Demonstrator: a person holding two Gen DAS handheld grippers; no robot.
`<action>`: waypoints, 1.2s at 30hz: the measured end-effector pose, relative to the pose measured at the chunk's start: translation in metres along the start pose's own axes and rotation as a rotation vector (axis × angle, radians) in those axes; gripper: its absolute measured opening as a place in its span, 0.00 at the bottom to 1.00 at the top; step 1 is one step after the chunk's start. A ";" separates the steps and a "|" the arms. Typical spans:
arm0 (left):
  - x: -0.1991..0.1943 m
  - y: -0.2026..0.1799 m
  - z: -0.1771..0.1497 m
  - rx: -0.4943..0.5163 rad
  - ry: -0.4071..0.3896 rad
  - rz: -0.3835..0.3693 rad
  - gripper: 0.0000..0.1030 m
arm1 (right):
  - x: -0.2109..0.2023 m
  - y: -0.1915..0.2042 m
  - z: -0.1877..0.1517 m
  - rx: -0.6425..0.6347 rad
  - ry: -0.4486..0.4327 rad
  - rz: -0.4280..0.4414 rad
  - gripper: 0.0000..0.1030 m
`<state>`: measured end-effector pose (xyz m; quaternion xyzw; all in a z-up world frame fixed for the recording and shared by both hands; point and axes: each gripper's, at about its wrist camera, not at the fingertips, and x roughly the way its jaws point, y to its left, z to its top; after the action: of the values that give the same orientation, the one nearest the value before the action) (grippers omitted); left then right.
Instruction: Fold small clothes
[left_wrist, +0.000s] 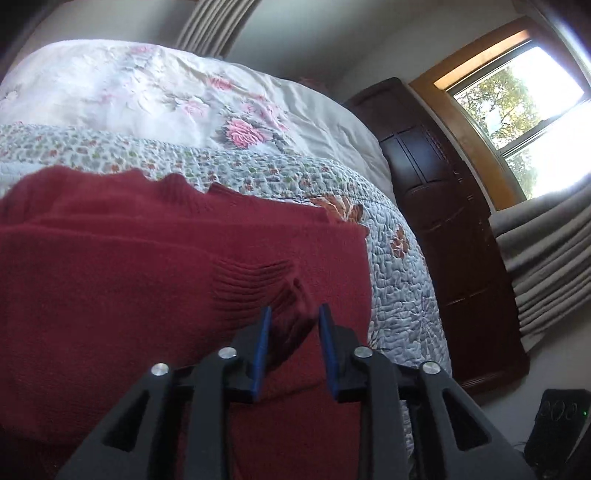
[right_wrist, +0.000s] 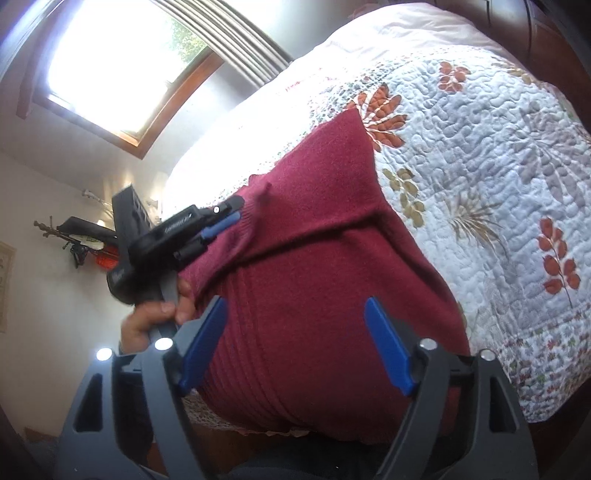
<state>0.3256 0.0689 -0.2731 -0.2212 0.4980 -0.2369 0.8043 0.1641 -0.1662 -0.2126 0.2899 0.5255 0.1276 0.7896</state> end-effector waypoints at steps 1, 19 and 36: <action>-0.010 0.000 -0.004 0.002 -0.021 0.000 0.53 | 0.003 0.000 0.007 0.007 0.010 0.024 0.78; -0.229 0.138 -0.171 -0.574 -0.283 0.223 0.78 | 0.201 -0.006 0.120 0.140 0.410 0.303 0.51; -0.209 0.136 -0.166 -0.604 -0.277 0.173 0.78 | 0.082 0.079 0.185 -0.214 0.175 0.353 0.06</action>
<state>0.1153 0.2823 -0.2759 -0.4362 0.4485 0.0227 0.7798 0.3733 -0.1213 -0.1759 0.2797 0.5166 0.3434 0.7328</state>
